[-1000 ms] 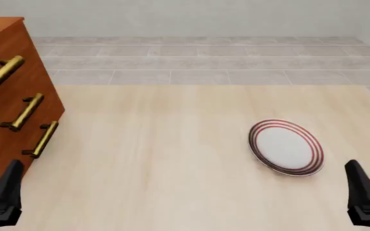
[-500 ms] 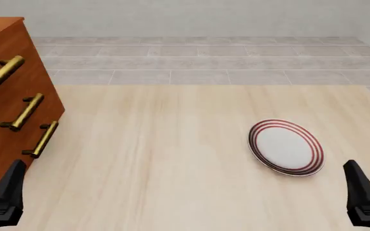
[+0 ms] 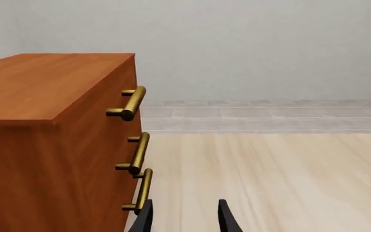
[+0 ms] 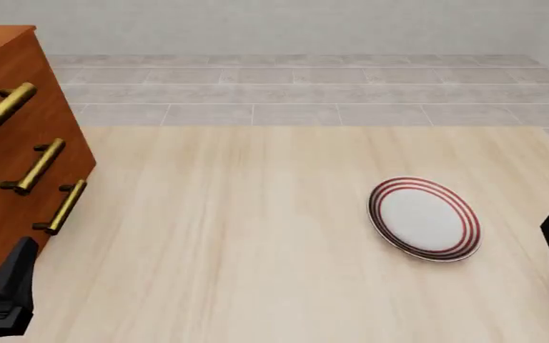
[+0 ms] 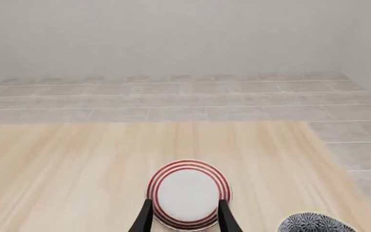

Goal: Put the bowl on top of the cabinet.

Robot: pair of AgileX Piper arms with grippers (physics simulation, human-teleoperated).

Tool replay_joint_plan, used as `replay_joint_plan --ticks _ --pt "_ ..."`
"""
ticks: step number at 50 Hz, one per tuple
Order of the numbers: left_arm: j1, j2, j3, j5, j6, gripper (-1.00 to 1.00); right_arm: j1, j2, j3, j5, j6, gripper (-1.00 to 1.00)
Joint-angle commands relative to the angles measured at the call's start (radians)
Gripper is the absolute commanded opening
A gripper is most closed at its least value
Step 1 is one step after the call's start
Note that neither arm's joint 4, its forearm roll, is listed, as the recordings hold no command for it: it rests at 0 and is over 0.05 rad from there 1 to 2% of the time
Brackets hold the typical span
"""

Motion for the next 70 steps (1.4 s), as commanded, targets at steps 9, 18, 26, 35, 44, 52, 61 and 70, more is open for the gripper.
replay_joint_plan --ticks 9,18,26,35,44,52,61,70 --pt "0.0 0.004 0.004 -0.006 0.0 1.0 0.01 0.134 -0.219 0.348 -0.077 1.0" --pt "-0.001 0.003 0.003 -0.005 0.0 1.0 -0.031 0.177 -0.309 0.49 -0.136 1.0" --pt "-0.001 0.007 0.005 -0.009 -0.001 1.0 -0.085 0.207 -0.336 0.541 -0.199 1.0" --pt "-0.001 0.005 0.005 -0.009 -0.001 1.0 -0.157 0.236 -0.316 0.565 -0.25 1.0" --pt "-0.001 0.005 0.006 -0.008 -0.001 1.0 -0.212 0.28 -0.264 0.514 -0.289 1.0" --pt "-0.001 0.004 0.004 -0.006 -0.001 1.0 -0.237 0.305 -0.206 0.478 -0.302 1.0" --pt "-0.001 0.002 0.007 -0.007 0.0 1.0 -0.283 0.339 -0.165 0.432 -0.331 1.0" --pt "-0.001 0.0 0.003 -0.001 0.0 1.0 -0.338 0.386 -0.131 0.371 -0.359 1.0"
